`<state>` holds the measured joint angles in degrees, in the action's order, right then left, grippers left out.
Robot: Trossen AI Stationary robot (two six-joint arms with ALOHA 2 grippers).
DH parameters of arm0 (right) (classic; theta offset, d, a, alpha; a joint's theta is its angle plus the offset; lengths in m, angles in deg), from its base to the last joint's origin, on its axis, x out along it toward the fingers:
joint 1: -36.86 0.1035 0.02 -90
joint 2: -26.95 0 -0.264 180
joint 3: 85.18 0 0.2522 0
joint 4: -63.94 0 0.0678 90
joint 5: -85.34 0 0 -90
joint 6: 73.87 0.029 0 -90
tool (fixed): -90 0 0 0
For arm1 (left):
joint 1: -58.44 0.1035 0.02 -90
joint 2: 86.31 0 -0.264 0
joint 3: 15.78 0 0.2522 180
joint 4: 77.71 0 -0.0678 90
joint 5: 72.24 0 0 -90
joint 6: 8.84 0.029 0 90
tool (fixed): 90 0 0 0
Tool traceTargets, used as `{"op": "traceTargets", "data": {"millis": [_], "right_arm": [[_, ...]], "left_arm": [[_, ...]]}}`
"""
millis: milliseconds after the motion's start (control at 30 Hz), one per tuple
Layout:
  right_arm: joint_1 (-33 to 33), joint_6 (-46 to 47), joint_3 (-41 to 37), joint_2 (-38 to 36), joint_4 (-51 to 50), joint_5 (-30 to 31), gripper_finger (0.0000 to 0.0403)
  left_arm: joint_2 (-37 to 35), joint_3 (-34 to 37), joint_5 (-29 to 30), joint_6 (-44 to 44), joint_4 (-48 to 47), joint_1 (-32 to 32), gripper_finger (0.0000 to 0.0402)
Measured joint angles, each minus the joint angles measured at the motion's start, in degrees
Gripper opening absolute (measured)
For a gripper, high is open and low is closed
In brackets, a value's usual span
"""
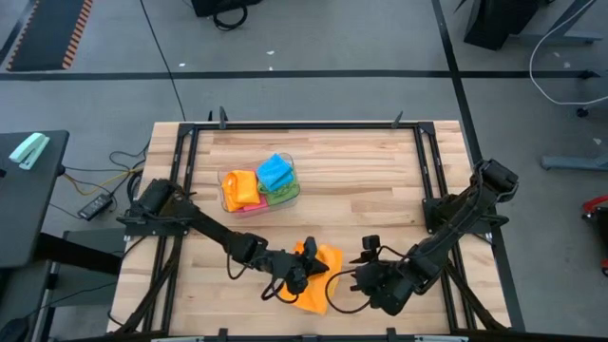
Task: Fold microfiber towels
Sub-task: Fold the yellow microfiber towel
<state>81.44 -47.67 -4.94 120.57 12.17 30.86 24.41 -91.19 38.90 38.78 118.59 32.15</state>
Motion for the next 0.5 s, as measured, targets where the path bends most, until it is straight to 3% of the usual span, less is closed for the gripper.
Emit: {"op": "traceTargets", "data": {"millis": [233, 500], "right_arm": [[-0.03, -0.18, 0.0, -0.94, -1.39, 1.49, 0.0166], [-0.01, -0.28, 0.0, -6.18, -2.32, 3.62, 0.0166]], "left_arm": [[4.42, -1.44, -0.32, 1.42, 3.35, -0.06, 0.0014], [11.48, -9.57, -3.0, 3.19, 3.29, 0.77, 0.0021]]}}
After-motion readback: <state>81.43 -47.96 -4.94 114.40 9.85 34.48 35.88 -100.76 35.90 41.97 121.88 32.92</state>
